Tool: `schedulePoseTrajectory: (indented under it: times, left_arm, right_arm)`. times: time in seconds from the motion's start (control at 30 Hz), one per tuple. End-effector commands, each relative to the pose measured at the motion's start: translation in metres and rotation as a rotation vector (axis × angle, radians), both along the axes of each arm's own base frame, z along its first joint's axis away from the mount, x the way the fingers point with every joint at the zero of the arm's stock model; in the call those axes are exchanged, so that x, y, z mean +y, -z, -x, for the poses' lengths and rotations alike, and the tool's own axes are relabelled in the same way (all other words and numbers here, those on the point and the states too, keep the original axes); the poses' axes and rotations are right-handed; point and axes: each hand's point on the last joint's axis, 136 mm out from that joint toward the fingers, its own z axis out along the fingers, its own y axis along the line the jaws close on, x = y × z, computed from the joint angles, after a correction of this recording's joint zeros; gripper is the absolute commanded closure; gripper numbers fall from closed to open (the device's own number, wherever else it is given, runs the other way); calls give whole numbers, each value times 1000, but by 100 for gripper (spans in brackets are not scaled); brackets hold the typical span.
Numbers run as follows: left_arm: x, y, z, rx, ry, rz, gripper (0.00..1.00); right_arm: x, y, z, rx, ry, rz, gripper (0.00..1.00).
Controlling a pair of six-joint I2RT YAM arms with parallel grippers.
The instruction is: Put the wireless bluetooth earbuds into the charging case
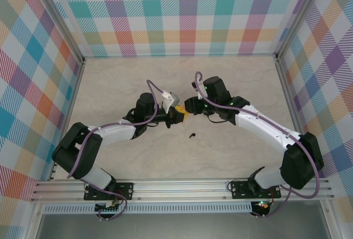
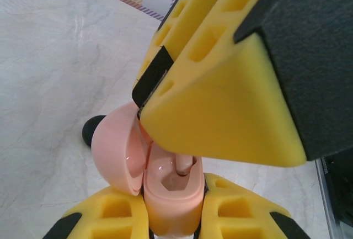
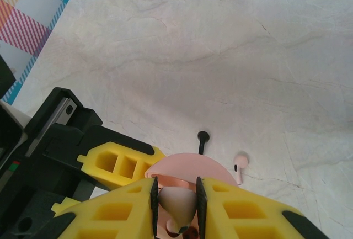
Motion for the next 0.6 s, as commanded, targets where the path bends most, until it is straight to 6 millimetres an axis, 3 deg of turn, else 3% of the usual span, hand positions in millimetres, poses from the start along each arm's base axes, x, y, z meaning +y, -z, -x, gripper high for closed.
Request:
schedulePoseTrajectory:
  times: [0.0,0.57]
  left_arm:
    - [-7,-29,2,-69,19,45,88]
    - [-7,-33,-2,-66,2,52,88]
  right_arm:
    - [4,-4,-2,-19,-17,17,73]
    - [16,1,4,2,-62,33,71]
